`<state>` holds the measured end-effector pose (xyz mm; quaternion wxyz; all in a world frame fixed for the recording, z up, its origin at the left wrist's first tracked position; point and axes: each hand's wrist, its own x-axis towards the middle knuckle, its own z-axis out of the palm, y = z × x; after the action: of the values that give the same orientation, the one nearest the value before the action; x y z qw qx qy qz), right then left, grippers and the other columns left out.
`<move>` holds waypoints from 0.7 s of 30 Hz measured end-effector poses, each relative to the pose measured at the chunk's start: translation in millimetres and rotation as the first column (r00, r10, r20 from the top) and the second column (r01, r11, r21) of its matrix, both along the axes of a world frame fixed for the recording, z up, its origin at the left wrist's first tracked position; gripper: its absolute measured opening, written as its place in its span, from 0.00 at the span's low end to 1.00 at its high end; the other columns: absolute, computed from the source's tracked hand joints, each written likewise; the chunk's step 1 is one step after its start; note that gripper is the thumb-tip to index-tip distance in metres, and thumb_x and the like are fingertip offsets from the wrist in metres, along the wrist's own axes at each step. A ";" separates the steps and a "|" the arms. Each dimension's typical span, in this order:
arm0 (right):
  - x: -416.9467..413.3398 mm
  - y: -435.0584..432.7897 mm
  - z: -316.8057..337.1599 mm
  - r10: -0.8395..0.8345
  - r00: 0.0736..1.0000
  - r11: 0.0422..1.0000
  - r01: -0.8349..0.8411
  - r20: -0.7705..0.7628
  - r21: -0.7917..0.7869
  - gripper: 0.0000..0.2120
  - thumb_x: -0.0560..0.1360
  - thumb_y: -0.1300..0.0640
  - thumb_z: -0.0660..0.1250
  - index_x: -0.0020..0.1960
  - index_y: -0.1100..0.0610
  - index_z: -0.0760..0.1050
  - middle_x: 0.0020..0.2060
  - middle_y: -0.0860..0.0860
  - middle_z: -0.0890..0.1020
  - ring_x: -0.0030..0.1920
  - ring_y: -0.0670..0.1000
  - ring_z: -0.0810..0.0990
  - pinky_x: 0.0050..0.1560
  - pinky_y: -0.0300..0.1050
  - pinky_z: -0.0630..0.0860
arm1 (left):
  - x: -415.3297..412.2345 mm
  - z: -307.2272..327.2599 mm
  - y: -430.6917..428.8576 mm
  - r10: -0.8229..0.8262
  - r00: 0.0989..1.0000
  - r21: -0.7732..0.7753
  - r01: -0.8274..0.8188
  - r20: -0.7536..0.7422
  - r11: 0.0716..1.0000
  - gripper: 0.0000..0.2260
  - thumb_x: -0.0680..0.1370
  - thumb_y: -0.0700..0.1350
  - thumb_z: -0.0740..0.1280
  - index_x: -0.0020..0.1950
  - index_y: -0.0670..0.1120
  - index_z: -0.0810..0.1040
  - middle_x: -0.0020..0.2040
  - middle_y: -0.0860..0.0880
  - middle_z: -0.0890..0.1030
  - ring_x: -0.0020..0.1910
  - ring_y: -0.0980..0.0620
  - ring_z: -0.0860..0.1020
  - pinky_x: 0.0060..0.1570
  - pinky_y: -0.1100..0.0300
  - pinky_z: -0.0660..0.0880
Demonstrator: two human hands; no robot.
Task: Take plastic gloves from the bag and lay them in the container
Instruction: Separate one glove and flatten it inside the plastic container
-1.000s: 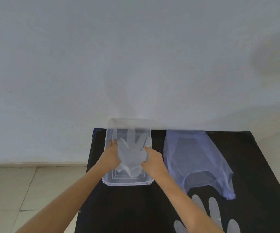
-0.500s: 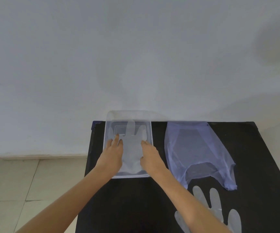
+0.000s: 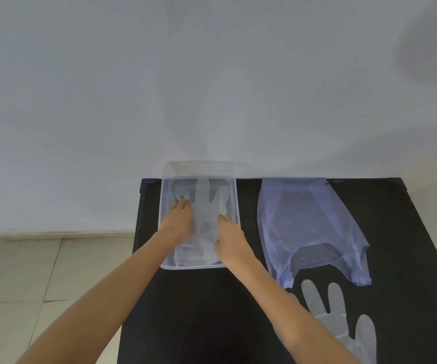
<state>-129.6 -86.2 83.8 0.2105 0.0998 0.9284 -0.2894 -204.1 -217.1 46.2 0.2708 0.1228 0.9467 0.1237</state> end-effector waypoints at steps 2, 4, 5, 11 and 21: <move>-0.2 0.3 -0.6 0.003 1.000 1.000 -0.003 0.003 -0.002 0.24 0.76 0.68 0.63 0.71 0.61 0.64 0.66 0.57 0.72 0.64 0.57 0.75 0.63 0.47 0.73 | -3.7 -2.9 1.1 0.013 1.000 -0.010 -0.013 0.018 1.000 0.34 0.78 0.36 0.61 0.78 0.38 0.43 0.79 0.40 0.43 0.78 0.42 0.43 0.74 0.49 0.52; 0.9 1.2 -1.3 0.006 1.000 1.000 -0.006 0.006 -0.007 0.25 0.77 0.68 0.63 0.73 0.61 0.62 0.68 0.57 0.71 0.66 0.57 0.73 0.65 0.46 0.71 | -1.1 -6.6 4.7 0.000 1.000 -0.013 0.000 0.025 1.000 0.36 0.78 0.35 0.62 0.77 0.39 0.42 0.78 0.40 0.41 0.78 0.42 0.42 0.75 0.49 0.51; 1.8 1.7 -1.7 0.004 1.000 1.000 -0.004 0.005 -0.010 0.26 0.77 0.67 0.63 0.73 0.61 0.61 0.69 0.57 0.70 0.67 0.57 0.73 0.65 0.45 0.70 | 2.6 -8.8 7.0 -0.014 0.999 -0.021 0.015 0.029 1.000 0.36 0.77 0.36 0.63 0.77 0.39 0.42 0.78 0.39 0.41 0.78 0.41 0.42 0.75 0.49 0.50; 1.8 2.4 -2.9 0.010 1.000 1.000 -0.010 -0.008 -0.004 0.31 0.76 0.65 0.66 0.75 0.61 0.57 0.72 0.57 0.68 0.69 0.56 0.71 0.68 0.45 0.69 | 34.2 -22.9 12.2 -0.062 0.991 -0.081 0.072 0.121 0.994 0.42 0.77 0.41 0.67 0.77 0.41 0.38 0.77 0.38 0.36 0.77 0.39 0.41 0.76 0.47 0.48; 4.7 -0.3 -7.7 0.039 0.999 0.999 -0.039 -0.015 0.002 0.33 0.76 0.64 0.66 0.77 0.62 0.55 0.73 0.58 0.66 0.70 0.57 0.71 0.68 0.48 0.70 | 35.3 -32.5 9.1 0.026 0.993 -0.079 -0.017 0.118 0.997 0.42 0.79 0.49 0.64 0.77 0.43 0.34 0.76 0.37 0.32 0.76 0.37 0.36 0.74 0.45 0.43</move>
<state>-124.9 -86.5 76.1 0.2090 0.0798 0.9320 -0.2852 -168.8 -208.0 13.6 0.3300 0.0944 0.9343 0.0969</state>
